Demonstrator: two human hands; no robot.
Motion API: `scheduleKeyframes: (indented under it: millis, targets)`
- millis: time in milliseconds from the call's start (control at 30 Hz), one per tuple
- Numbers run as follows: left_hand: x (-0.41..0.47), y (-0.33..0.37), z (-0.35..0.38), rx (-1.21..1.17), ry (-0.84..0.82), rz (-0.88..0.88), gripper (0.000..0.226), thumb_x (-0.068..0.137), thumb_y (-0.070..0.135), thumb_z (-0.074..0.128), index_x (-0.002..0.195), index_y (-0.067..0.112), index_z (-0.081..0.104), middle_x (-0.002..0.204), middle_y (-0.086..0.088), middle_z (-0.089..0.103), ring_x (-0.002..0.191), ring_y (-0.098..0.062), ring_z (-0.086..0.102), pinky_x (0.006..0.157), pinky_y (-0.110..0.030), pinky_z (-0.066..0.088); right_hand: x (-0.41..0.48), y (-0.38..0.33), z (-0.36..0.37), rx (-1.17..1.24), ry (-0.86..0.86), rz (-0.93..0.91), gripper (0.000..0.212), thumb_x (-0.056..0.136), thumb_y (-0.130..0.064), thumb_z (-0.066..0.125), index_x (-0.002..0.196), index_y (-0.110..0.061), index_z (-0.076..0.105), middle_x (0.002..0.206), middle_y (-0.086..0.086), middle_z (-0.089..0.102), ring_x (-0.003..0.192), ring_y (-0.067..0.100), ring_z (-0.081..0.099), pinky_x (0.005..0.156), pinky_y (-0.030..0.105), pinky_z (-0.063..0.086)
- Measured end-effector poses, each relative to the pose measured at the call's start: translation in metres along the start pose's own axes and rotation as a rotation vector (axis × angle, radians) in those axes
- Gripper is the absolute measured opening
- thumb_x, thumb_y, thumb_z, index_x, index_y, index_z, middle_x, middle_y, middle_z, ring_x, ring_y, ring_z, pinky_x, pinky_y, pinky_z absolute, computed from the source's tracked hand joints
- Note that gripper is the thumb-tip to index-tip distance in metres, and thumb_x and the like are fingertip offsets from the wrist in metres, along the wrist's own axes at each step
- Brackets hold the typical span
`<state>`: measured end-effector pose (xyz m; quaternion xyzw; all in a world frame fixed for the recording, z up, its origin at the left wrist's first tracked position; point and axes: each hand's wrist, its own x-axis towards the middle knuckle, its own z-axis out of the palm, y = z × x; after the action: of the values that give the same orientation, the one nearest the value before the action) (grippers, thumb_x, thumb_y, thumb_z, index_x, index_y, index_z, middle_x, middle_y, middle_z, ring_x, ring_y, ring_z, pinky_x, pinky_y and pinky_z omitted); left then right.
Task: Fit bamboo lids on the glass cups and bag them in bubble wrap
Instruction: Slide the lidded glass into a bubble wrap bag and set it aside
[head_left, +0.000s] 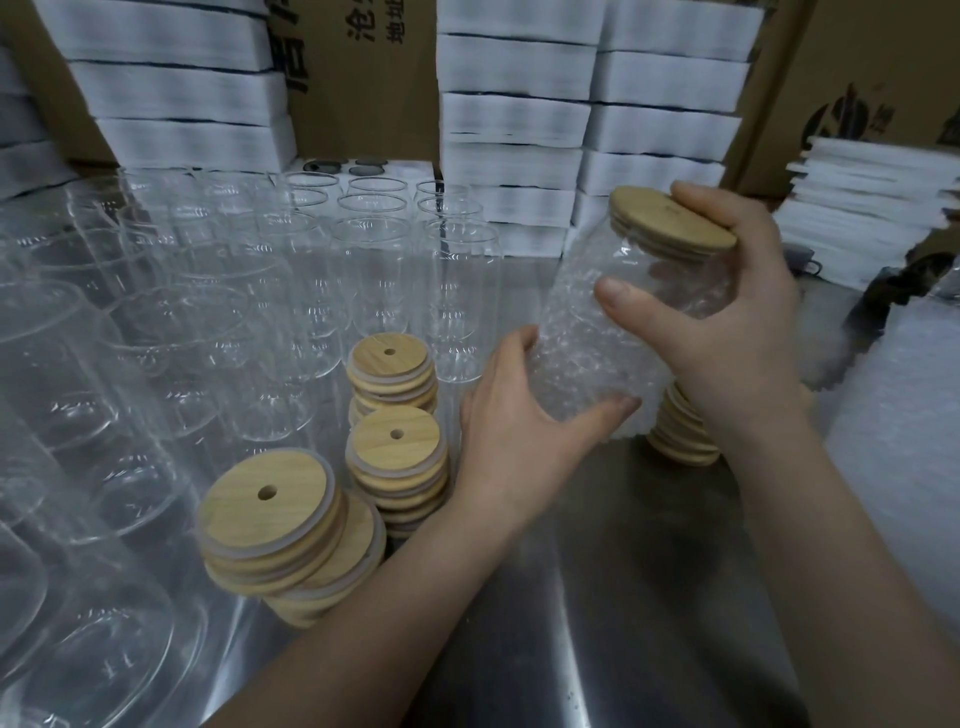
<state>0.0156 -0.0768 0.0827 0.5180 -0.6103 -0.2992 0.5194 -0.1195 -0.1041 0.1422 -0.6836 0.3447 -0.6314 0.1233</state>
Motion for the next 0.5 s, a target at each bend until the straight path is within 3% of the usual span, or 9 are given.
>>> scheduleKeyframes:
  millis: [133, 300, 500]
  targets:
    - [0.0007, -0.0001, -0.0002, -0.042, 0.051, 0.021, 0.063, 0.065, 0.049, 0.084, 0.114, 0.037, 0.046, 0.112, 0.020, 0.056, 0.104, 0.017, 0.048, 0.084, -0.003, 0.038, -0.0027, 0.0017, 0.0046, -0.032, -0.033, -0.001, 0.068, 0.067, -0.045, 0.082, 0.124, -0.023, 0.053, 0.117, -0.017, 0.056, 0.112, 0.000, 0.057, 0.095, 0.021, 0.047]
    - [0.0015, 0.0008, 0.0001, -0.128, 0.087, 0.035, 0.058, 0.067, 0.039, 0.085, 0.110, 0.039, 0.046, 0.098, 0.030, 0.052, 0.091, 0.033, 0.043, 0.074, 0.005, 0.033, -0.0058, 0.0039, 0.0080, -0.048, -0.104, 0.084, 0.069, 0.064, -0.050, 0.082, 0.123, -0.031, 0.052, 0.114, -0.020, 0.060, 0.110, 0.003, 0.060, 0.094, 0.027, 0.050]
    - [0.0031, -0.0015, 0.0006, -0.187, 0.114, 0.036, 0.064, 0.065, 0.031, 0.089, 0.120, 0.018, 0.057, 0.105, 0.016, 0.061, 0.093, 0.023, 0.050, 0.076, 0.003, 0.034, -0.0072, 0.0041, 0.0091, -0.039, -0.183, 0.170, 0.069, 0.061, -0.054, 0.080, 0.119, -0.036, 0.048, 0.106, -0.034, 0.059, 0.106, -0.002, 0.059, 0.090, 0.025, 0.050]
